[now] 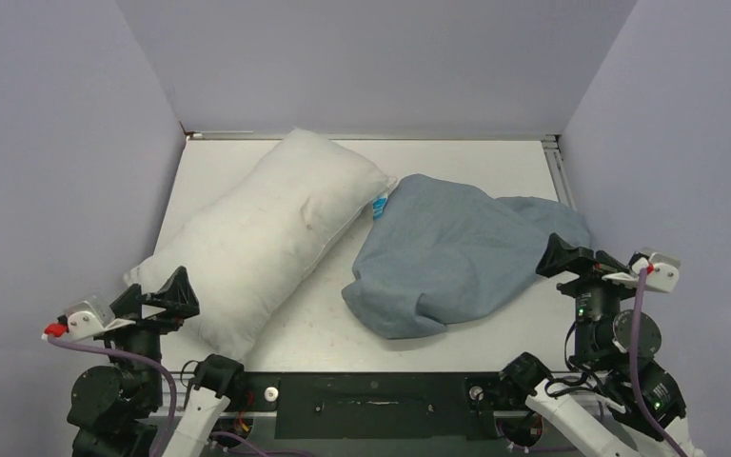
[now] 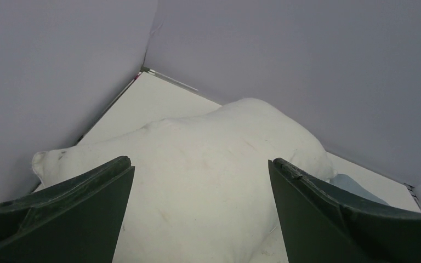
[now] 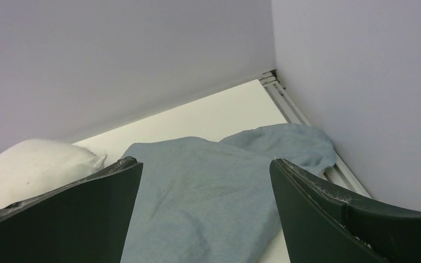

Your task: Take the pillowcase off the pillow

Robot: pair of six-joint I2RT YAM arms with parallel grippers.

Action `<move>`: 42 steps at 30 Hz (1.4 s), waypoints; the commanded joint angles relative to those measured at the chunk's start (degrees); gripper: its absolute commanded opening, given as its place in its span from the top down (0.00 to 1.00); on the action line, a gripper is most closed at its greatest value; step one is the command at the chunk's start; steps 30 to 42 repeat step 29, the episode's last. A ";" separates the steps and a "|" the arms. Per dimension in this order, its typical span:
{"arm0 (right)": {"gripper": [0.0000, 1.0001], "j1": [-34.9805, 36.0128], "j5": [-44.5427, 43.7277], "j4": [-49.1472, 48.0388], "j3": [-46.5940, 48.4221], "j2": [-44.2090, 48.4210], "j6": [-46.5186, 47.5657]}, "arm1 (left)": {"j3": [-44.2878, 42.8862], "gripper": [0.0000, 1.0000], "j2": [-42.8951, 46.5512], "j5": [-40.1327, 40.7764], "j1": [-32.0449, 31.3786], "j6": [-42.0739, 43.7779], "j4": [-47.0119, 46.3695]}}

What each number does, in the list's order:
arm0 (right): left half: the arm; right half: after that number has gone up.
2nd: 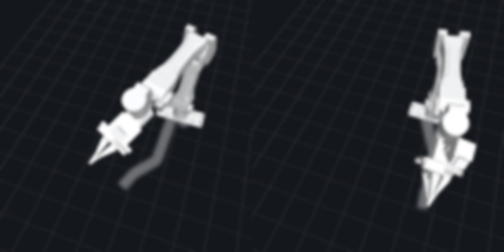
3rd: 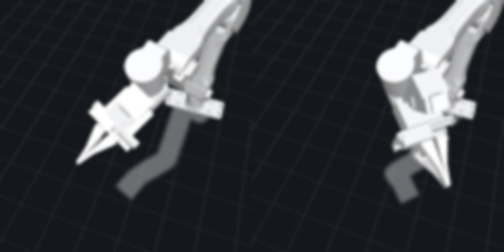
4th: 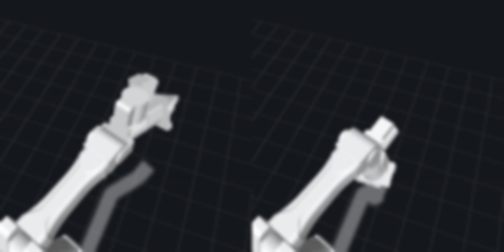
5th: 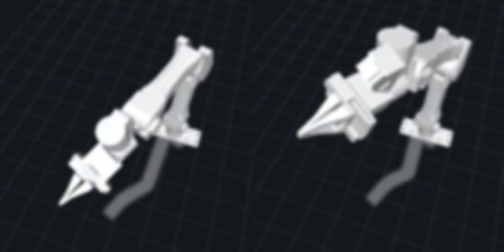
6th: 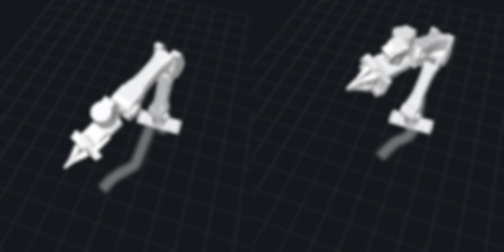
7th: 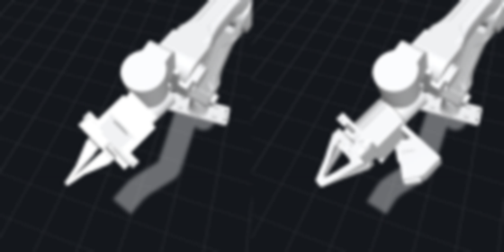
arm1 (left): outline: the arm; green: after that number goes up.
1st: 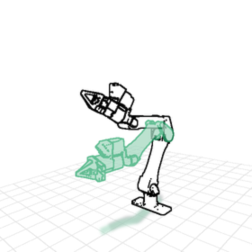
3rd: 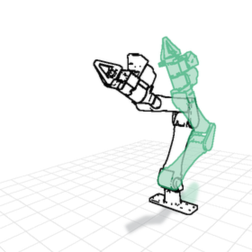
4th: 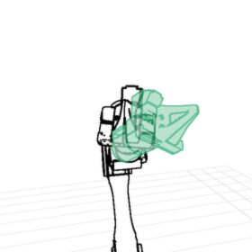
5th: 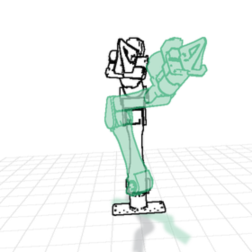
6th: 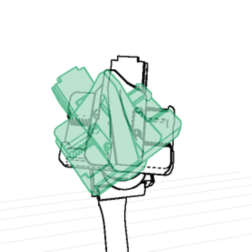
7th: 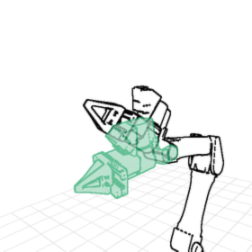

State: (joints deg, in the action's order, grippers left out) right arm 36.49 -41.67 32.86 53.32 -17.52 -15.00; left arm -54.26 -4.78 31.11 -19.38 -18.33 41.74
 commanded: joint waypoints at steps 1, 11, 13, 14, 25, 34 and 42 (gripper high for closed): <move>0.10 0.25 -7.52 -0.40 -4.37 5.65 1.91 | 4.99 0.04 6.02 4.80 0.22 -0.99 -2.54; 0.10 0.34 -6.00 -6.71 -12.10 14.49 6.04 | 12.76 0.04 12.77 7.42 0.02 -1.14 -4.43; 0.10 0.34 -5.72 -6.95 -12.80 14.66 6.04 | 13.47 0.04 12.80 7.08 0.04 -1.18 -5.10; 0.10 0.34 -5.63 -7.07 -12.94 14.78 6.04 | 13.74 0.04 12.78 6.92 0.04 -1.12 -5.48; 0.10 -1.43 -4.48 -7.25 -12.97 14.18 6.57 | 15.40 0.04 12.77 5.64 0.04 -0.33 -7.08; 0.10 -1.84 -4.30 -7.46 -13.22 13.81 6.90 | 15.43 0.04 12.77 5.63 0.04 -0.05 -7.39; 0.10 -1.84 -4.30 -7.46 -13.22 13.81 6.90 | 15.43 0.04 12.77 5.63 0.04 -0.05 -7.39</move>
